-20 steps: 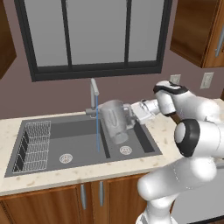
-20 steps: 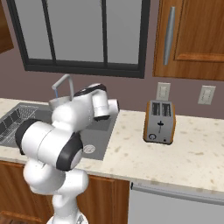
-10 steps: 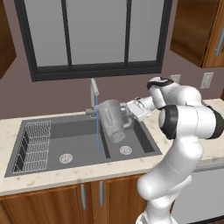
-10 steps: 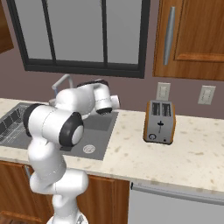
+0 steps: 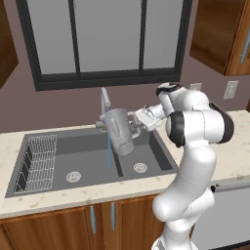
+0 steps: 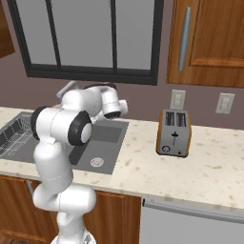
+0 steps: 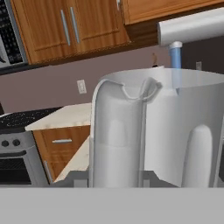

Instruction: Turn on the sink faucet and place the jug under the water for a few seconds to fill it up.

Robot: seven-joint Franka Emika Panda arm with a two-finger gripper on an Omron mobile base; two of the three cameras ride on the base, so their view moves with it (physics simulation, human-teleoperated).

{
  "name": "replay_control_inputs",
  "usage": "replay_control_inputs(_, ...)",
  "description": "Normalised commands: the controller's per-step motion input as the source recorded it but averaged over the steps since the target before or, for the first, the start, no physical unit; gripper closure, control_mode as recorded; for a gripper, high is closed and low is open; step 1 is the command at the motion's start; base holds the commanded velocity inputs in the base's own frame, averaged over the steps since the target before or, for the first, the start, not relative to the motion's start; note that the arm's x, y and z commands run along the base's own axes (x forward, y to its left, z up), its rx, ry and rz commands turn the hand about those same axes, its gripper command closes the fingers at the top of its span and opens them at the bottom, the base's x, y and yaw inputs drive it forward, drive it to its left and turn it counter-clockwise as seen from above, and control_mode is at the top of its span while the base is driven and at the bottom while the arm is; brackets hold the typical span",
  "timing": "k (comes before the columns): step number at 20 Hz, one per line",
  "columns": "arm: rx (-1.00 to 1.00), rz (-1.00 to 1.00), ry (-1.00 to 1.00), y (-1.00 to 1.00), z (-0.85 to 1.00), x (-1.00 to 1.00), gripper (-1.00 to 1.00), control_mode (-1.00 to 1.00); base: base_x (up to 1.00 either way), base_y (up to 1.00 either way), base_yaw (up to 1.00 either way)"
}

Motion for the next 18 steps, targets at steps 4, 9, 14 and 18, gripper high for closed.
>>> replay_control_inputs(4,0.0,0.0,0.01,0.31,-0.13,0.32,1.0,-1.0,0.0,0.0,0.0)
replay_control_inputs(9,0.0,0.0,0.01,0.23,-0.19,0.26,1.0,-1.0,0.0,0.0,0.0)
replay_control_inputs(14,0.0,0.0,0.0,0.12,-0.23,0.24,1.0,-1.0,0.0,0.0,0.0)
replay_control_inputs(18,0.0,0.0,0.01,0.07,-0.23,0.26,1.0,-1.0,0.0,0.0,0.0)
